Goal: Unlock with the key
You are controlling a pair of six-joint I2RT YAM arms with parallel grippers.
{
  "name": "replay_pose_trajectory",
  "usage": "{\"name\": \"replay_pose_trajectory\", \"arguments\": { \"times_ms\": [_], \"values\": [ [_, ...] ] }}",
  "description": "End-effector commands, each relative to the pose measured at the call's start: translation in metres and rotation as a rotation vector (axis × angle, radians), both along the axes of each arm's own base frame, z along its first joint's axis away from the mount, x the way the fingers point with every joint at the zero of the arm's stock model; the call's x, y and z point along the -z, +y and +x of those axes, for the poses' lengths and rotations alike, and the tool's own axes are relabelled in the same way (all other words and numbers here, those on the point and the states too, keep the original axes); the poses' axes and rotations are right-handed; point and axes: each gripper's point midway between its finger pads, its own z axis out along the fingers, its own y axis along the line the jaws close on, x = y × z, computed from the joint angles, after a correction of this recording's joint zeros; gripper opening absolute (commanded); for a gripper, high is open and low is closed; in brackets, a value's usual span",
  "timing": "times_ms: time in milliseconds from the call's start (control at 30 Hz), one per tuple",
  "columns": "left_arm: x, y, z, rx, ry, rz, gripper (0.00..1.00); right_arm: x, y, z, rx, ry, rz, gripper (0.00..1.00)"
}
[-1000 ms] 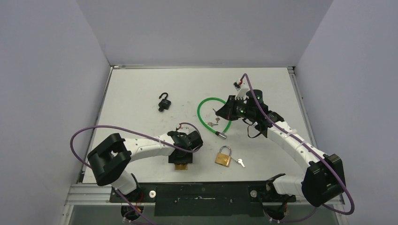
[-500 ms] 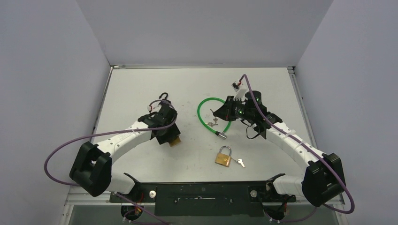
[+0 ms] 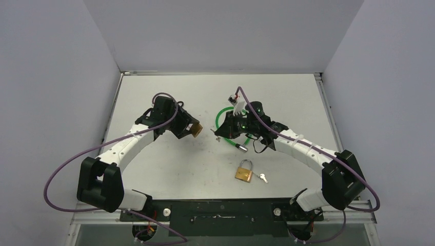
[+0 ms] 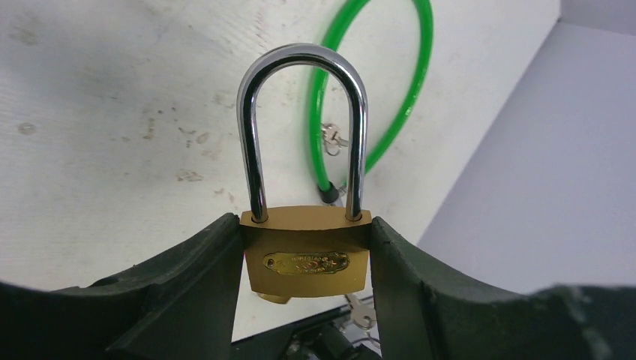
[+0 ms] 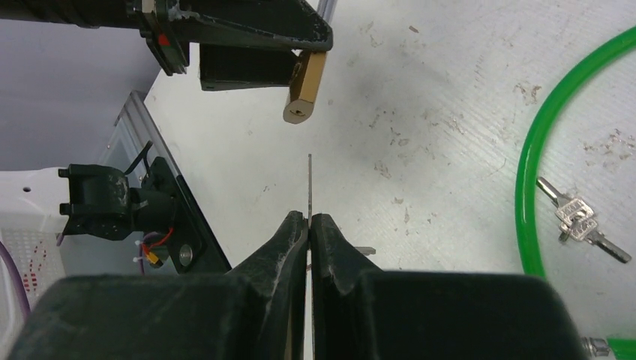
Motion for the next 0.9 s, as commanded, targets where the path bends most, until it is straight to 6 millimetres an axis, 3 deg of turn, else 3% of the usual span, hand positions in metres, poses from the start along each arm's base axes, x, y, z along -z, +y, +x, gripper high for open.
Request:
{"name": "replay_pose_trajectory", "arguments": {
  "times_ms": [0, 200, 867],
  "values": [
    [-0.067, -0.03, 0.02, 0.042, -0.127, -0.263, 0.0, -0.036, 0.022, 0.004, -0.066, -0.129, 0.048, 0.0],
    [-0.078, -0.035, 0.018, 0.045, -0.129, -0.332, 0.0, -0.036, 0.034, -0.006, -0.111, -0.144, 0.039, 0.0],
    [-0.088, -0.031, 0.01, 0.039, -0.165, -0.339, 0.0, -0.037, 0.036, 0.01, -0.04, -0.14, 0.043, 0.0]
  ]
}}
